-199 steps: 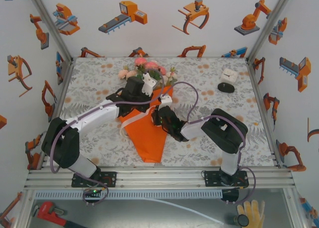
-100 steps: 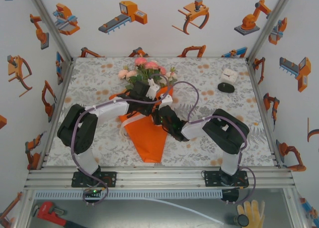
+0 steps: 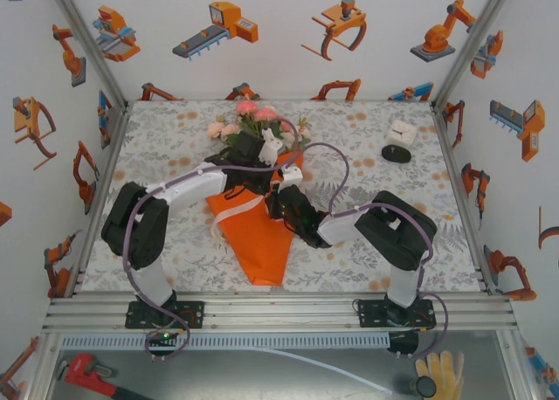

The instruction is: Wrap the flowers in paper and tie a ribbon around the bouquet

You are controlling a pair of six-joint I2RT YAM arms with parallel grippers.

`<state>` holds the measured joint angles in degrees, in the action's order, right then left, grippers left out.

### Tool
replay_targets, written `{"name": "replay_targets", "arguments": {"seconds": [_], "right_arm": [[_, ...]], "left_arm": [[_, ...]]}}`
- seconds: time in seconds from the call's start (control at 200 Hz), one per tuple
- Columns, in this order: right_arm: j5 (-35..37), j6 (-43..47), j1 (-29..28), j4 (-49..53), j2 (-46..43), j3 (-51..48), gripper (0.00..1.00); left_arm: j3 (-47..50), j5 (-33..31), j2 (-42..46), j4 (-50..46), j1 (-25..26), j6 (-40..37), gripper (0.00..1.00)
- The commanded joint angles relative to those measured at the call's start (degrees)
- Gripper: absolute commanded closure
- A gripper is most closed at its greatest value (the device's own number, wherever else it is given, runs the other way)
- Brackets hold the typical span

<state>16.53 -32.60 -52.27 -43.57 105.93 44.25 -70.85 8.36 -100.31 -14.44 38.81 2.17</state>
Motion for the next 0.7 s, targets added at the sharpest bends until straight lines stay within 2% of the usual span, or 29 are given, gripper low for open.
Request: {"name": "replay_targets", "arguments": {"seconds": [0.0,0.1,0.21,0.325,0.506,0.626,0.696], "right_arm": [[0.91,-2.90,0.28,-1.90,-0.59,1.23,1.00],[-0.34,-6.74,1.32,-4.18,0.08,1.50,1.00],[-4.03,-10.64,1.91,-9.24,1.92,2.65,1.00],[-5.70,-13.94,1.95,-14.35,3.38,3.12,1.00],[-4.57,-14.25,2.36,-15.96,3.23,1.35,0.99],[-5.11,-14.23,2.61,-18.61,3.67,0.27,0.98],[-5.24,-14.33,2.70,-20.25,4.40,0.13,0.99]], "left_arm": [[-2.76,5.03,6.35,-5.96,0.16,5.67,1.00],[-0.57,7.34,9.13,-5.97,0.48,8.70,1.00],[2.17,12.85,10.90,-2.82,0.63,12.60,1.00],[3.76,16.62,10.48,-0.90,0.63,14.93,0.92],[5.47,21.98,11.69,-0.93,0.54,12.51,0.64],[7.98,21.80,17.45,1.19,-0.40,9.07,0.40],[10.67,25.55,21.50,6.09,-2.59,10.12,0.30]]}}
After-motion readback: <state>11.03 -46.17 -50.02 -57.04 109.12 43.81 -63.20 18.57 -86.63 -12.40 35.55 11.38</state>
